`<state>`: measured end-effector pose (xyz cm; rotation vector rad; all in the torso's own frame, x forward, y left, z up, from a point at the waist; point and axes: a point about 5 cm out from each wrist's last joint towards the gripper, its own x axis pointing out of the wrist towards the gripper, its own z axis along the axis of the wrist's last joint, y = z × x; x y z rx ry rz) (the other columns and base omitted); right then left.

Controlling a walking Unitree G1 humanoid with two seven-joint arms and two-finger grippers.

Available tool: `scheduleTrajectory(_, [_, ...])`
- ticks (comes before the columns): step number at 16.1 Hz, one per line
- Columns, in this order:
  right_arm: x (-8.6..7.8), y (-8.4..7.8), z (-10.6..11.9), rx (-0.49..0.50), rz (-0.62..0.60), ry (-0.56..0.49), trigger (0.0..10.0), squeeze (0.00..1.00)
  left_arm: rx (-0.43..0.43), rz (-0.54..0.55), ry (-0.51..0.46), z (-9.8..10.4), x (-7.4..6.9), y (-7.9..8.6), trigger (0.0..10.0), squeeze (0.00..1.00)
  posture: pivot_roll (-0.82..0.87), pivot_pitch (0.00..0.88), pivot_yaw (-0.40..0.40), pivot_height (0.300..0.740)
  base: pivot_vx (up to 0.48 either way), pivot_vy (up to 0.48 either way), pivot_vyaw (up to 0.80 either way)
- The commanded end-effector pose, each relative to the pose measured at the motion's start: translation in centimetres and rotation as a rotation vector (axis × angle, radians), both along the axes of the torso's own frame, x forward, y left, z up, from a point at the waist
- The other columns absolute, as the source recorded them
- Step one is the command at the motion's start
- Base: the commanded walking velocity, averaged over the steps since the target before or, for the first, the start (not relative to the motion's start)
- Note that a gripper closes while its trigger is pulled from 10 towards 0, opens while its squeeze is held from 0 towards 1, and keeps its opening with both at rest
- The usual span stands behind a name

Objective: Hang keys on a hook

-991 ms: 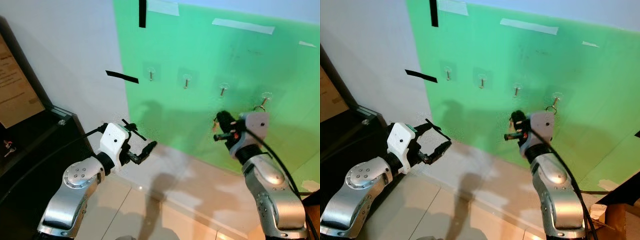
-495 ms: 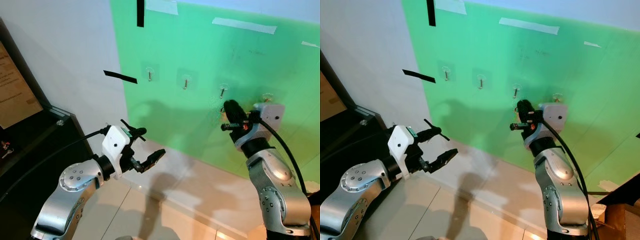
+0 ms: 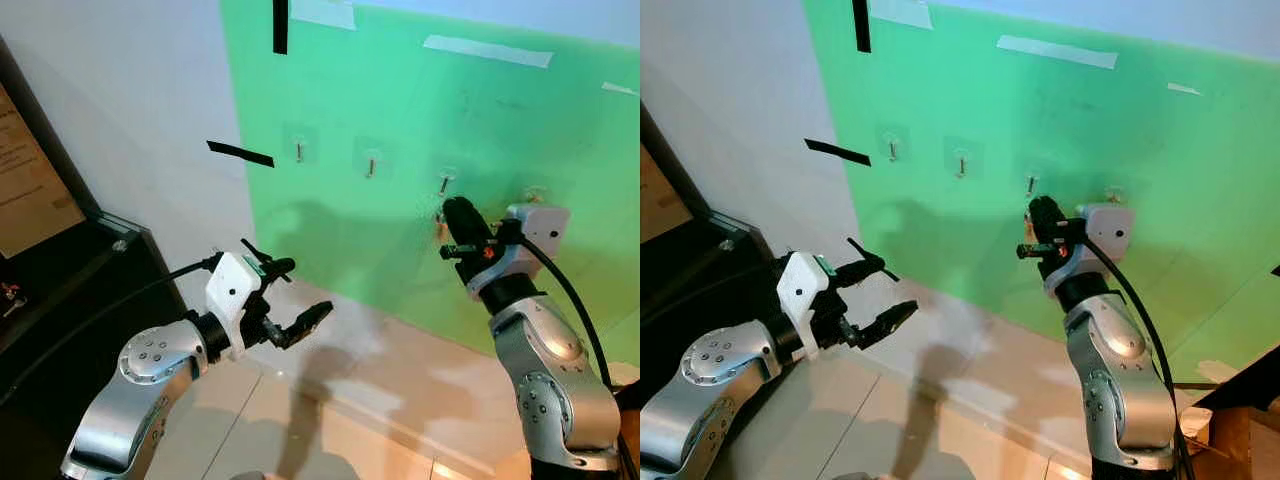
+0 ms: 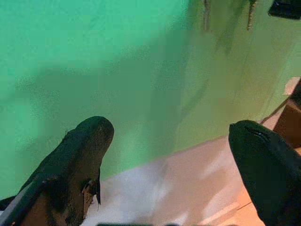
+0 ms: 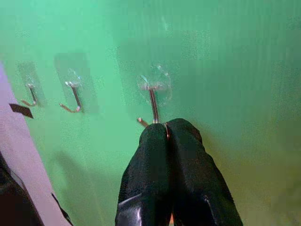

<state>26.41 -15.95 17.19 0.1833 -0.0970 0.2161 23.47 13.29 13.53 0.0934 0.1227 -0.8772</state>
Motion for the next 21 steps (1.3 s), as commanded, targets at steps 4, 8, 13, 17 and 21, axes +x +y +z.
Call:
scheduleTrajectory(4, [0.2, 0.5, 1.5, 0.023, 0.015, -0.068, 10.0, 0.0, 0.002, -0.059, 0.003, 0.3, -0.3, -0.6, 10.0, 0.0, -0.01, 0.0, 0.021, 0.74, 0.0, 0.0, 0.0])
scheduleTrajectory(8, [0.5, 0.6, 1.4, 0.022, 0.007, -0.066, 10.0, 0.0, 0.001, -0.075, 0.0, 0.4, -0.2, -0.7, 10.0, 0.0, -0.01, 0.0, 0.025, 0.74, 0.0, 0.0, 0.0])
scheduleTrajectory(13, [0.8, 0.1, 1.2, 0.031, -0.053, -0.05, 10.0, 0.0, 0.001, -0.089, -0.002, 0.5, -0.2, -0.9, 10.0, 0.0, -0.01, 0.0, 0.031, 0.74, 0.0, 0.0, 0.0])
scheduleTrajectory(17, [0.7, 0.6, -0.2, -0.04, -0.012, 0.031, 10.0, 0.0, -0.002, -0.091, 0.001, 0.6, -0.2, -0.9, 10.0, 0.0, -0.01, 0.0, 0.03, 0.74, 0.0, 0.0, 0.0])
scheduleTrajectory(21, [0.7, 0.3, -1.7, -0.093, -0.031, 0.12, 10.0, 0.0, -0.004, -0.092, 0.007, 0.6, -0.2, -0.9, 10.0, 0.0, -0.01, 0.0, 0.03, 0.74, 0.0, 0.0, 0.0])
